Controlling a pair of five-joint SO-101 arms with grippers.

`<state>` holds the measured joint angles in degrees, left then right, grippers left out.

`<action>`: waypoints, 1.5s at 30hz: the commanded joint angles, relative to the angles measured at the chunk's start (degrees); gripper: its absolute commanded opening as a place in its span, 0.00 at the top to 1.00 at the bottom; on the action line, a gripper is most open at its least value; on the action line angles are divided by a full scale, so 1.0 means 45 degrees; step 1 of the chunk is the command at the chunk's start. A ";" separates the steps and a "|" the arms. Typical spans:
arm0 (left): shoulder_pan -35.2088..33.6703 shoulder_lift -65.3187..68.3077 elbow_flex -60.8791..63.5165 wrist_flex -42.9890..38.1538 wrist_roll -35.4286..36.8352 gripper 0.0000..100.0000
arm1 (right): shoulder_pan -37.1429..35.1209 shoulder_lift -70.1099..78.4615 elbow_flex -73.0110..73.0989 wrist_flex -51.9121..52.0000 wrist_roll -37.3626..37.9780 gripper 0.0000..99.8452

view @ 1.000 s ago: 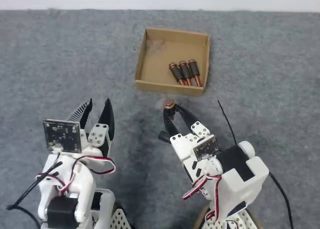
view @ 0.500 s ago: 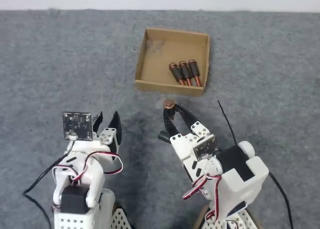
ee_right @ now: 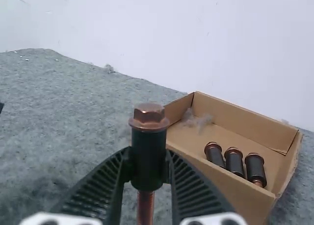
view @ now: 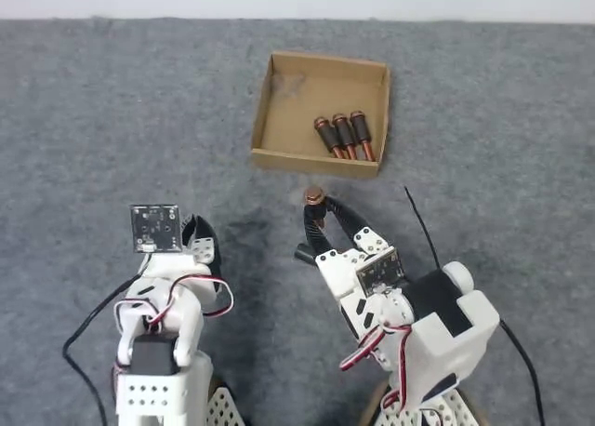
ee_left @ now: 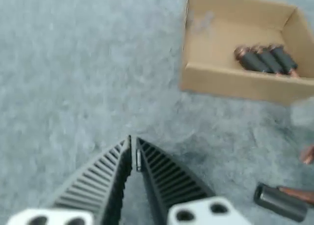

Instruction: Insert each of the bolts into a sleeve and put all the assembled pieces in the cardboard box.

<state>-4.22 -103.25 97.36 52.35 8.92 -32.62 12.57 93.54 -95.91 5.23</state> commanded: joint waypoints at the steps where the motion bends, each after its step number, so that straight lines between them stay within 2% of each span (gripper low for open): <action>1: -0.0352 -0.0234 -0.0186 0.0684 0.0078 0.99 | 0.0498 -0.0088 -0.0176 0.0029 0.0176 0.99; 12: 0.0020 -0.0176 -0.0186 0.1192 0.0039 0.99 | 0.1729 -0.0186 -0.3126 0.0479 0.0215 0.99; 31: 0.0039 -0.0176 -0.0186 0.1094 0.0020 0.99 | 0.1651 -0.0205 -1.0628 1.0813 0.0156 0.99; 40: 0.0020 -0.0176 -0.0186 0.0918 0.0020 0.99 | 0.1729 -0.0068 -1.6078 1.9214 0.0117 0.99; 45: 0.0020 -0.0176 -0.0186 0.0918 0.0020 0.99 | 0.1612 0.0147 -1.8383 2.2300 0.0117 0.99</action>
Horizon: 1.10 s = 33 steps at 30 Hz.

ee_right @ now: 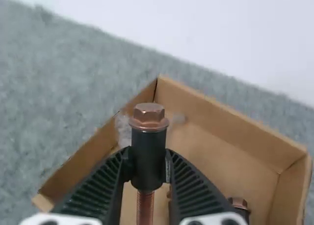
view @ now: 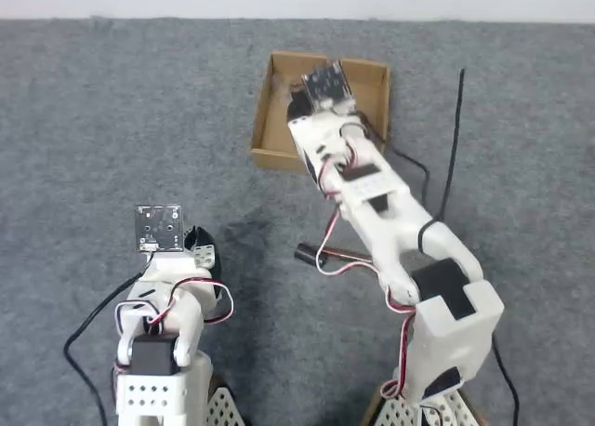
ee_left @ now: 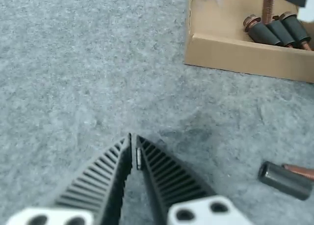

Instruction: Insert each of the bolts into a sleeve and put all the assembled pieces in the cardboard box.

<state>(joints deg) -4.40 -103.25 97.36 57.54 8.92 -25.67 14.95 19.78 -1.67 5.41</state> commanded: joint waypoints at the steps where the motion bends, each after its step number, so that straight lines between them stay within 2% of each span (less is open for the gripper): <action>1: 0.0059 -0.0176 -0.0186 -0.0234 0.0020 0.99 | 0.0029 -0.0205 -0.2442 0.1866 0.0078 0.99; 6: 0.0059 -0.0176 -0.0186 -0.0234 0.0020 0.99 | 0.0049 0.1319 -0.4786 0.4816 0.0059 0.99; 18: 0.0020 -0.0176 -0.0186 -0.0234 0.0020 0.99 | 0.0068 0.4620 -0.9162 0.8703 0.0078 0.99; 21: 0.0020 -0.0176 -0.0186 -0.0234 0.0020 0.99 | 0.0068 0.5050 -0.9983 0.9719 0.0059 0.93; 25: 0.0020 -0.0176 -0.0186 -0.0234 0.0020 0.99 | 0.0068 0.5167 -1.0295 1.0071 0.0059 0.88; 33: 0.0020 -0.0176 -0.0186 -0.0234 0.0020 0.99 | 0.0029 0.4230 -1.0276 1.0481 0.0078 0.96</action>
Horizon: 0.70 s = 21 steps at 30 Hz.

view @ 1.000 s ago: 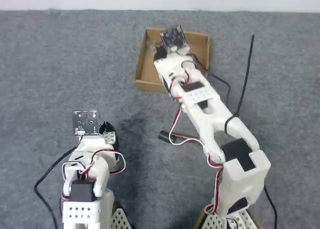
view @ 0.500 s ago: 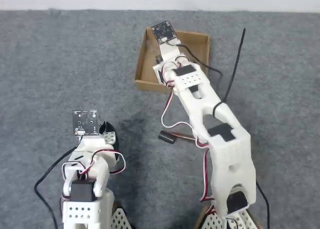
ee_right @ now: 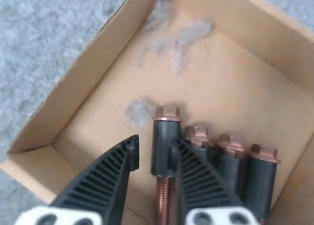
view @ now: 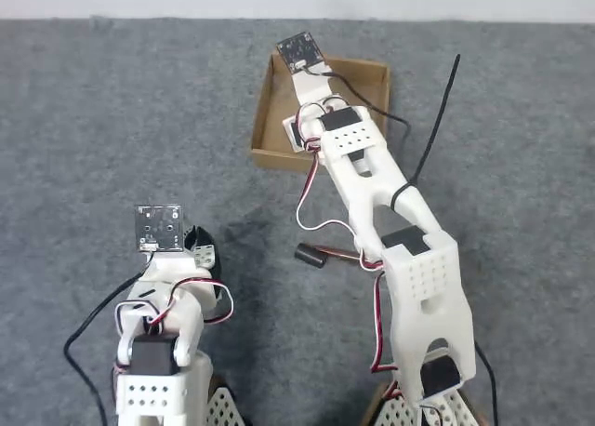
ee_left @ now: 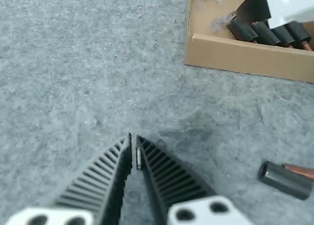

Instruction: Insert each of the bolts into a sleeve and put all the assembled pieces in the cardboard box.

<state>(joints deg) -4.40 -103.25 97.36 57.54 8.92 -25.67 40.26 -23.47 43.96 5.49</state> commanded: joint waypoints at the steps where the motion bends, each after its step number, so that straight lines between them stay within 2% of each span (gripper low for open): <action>1: 0.0020 -0.0176 -0.0186 -0.0234 0.0020 0.99 | 0.0049 -0.1592 -0.0664 0.0635 0.0098 0.97; 4: 0.0020 -0.0176 -0.0186 -0.0254 0.0020 0.99 | 0.0049 -0.2295 -0.0664 0.2081 0.0059 0.99; 16: 0.0020 -0.0156 -0.0186 -0.0254 0.0020 0.99 | 0.0049 -0.5382 -0.0664 1.0618 0.0059 0.99; 18: 0.0020 -0.0156 -0.0186 -0.0234 0.0020 0.99 | 0.0049 -0.5851 -0.0606 1.1380 0.0059 0.99; 21: 0.0020 -0.0156 -0.0186 -0.0234 0.0020 0.99 | 0.0205 -0.7238 0.0547 1.1341 0.0098 0.99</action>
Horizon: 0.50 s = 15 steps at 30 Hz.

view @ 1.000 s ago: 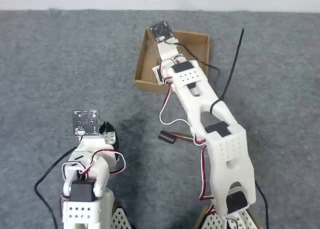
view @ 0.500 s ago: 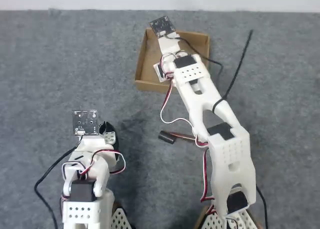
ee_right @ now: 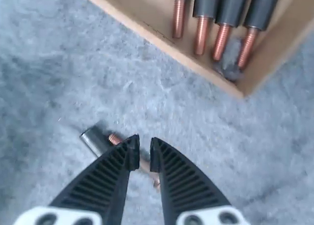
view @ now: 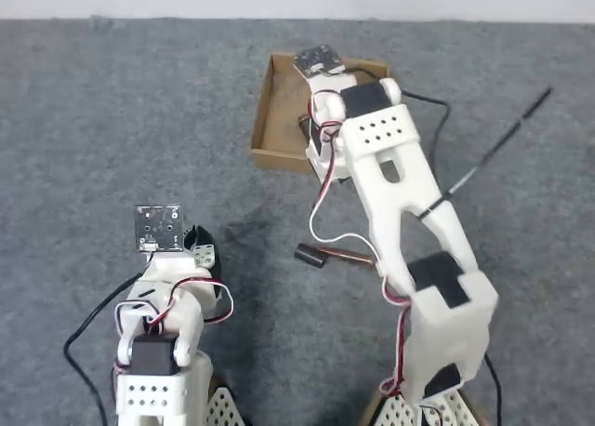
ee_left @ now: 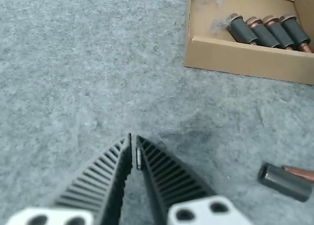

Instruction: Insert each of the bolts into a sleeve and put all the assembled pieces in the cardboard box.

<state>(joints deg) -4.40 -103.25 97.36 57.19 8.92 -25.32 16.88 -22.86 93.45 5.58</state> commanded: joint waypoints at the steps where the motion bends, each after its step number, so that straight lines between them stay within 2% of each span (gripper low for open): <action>1: 0.0020 -0.0156 -0.0186 -0.0156 0.0020 0.99 | 0.0088 -0.2628 0.0996 0.0322 0.0098 0.99; 15: 0.0020 -0.0156 -0.0186 -0.0137 0.0020 0.99 | -0.0987 -1.1223 1.0061 -0.0674 0.0117 0.99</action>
<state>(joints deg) -4.40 -103.25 97.36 57.19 8.92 -28.66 -24.26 17.23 91.96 5.58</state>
